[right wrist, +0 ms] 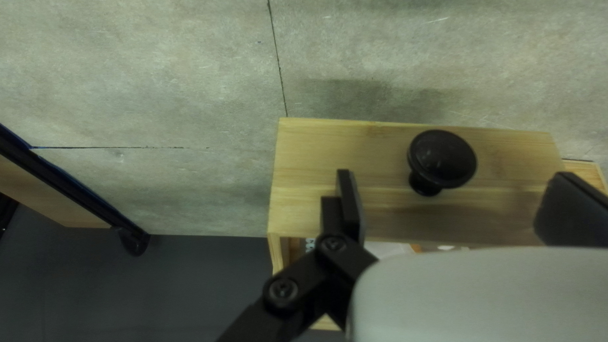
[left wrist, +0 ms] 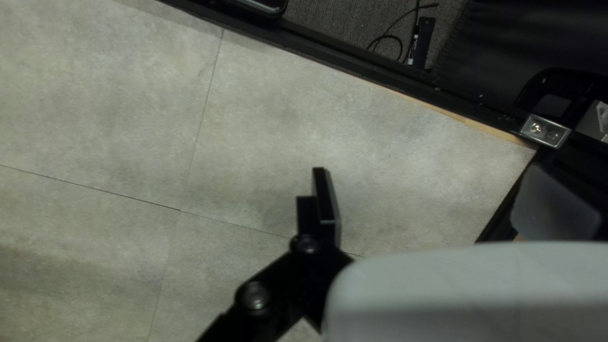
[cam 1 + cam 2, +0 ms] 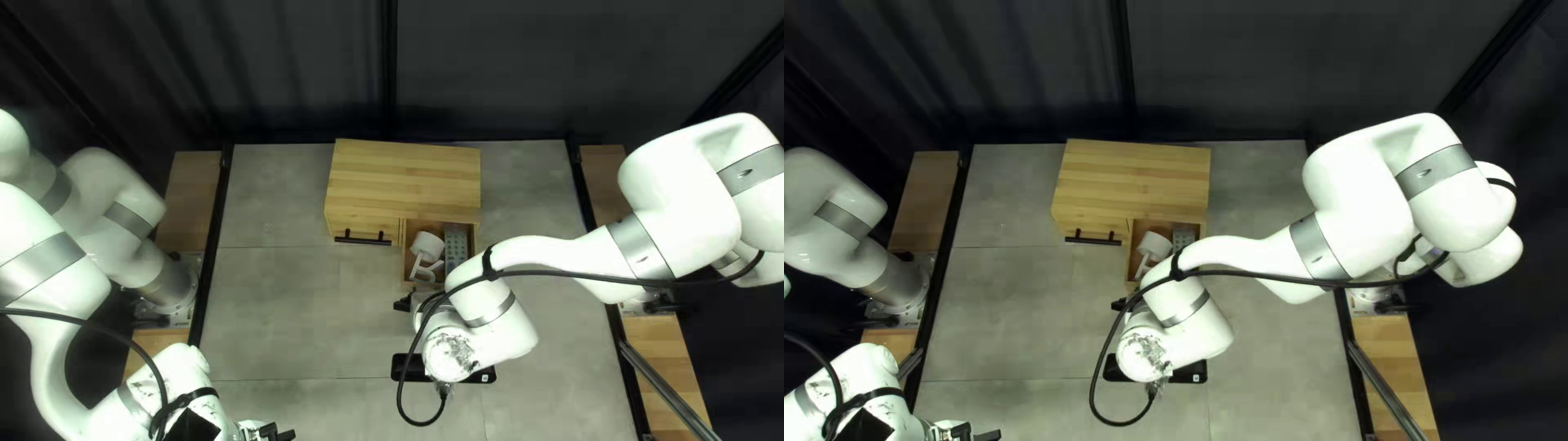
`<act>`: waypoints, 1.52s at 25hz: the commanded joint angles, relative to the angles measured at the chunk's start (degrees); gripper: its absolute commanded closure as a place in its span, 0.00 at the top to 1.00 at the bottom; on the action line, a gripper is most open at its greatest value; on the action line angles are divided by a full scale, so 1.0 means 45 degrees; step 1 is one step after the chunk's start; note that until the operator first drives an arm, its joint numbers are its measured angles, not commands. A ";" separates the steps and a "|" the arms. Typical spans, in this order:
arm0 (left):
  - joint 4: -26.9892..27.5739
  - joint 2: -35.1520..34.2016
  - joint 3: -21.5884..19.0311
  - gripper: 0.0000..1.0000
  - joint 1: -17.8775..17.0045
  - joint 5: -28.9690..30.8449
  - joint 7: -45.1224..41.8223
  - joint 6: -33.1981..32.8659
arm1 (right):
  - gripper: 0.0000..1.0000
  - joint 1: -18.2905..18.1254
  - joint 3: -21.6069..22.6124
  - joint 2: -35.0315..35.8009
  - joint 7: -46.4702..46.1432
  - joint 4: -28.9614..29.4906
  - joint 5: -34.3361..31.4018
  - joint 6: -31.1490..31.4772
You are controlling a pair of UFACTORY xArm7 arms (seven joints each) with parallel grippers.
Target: Open drawers and place objects into drawer and close
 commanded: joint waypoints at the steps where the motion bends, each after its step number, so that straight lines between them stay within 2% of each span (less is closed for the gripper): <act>1: 0.0000 0.0000 0.0000 1.00 0.0000 0.0000 0.0000 0.0000 | 1.00 -0.0015 -0.0013 -0.0025 -0.0026 0.0008 -0.0006 0.0012; 16: 0.0000 0.0000 0.0000 1.00 0.0000 0.0000 0.0000 0.0000 | 1.00 0.0313 0.0213 0.0164 0.0142 0.0772 0.0174 0.0655; 31: 0.0000 0.0000 0.0000 1.00 0.0000 0.0000 0.0000 0.0000 | 1.00 0.0088 0.0147 0.0268 0.0684 -0.0267 0.0376 -0.0628; 38: 0.0000 0.0000 0.0000 1.00 0.0000 0.0000 0.0000 0.0000 | 1.00 0.0185 0.0110 0.0134 0.0681 -0.0421 0.0070 -0.0575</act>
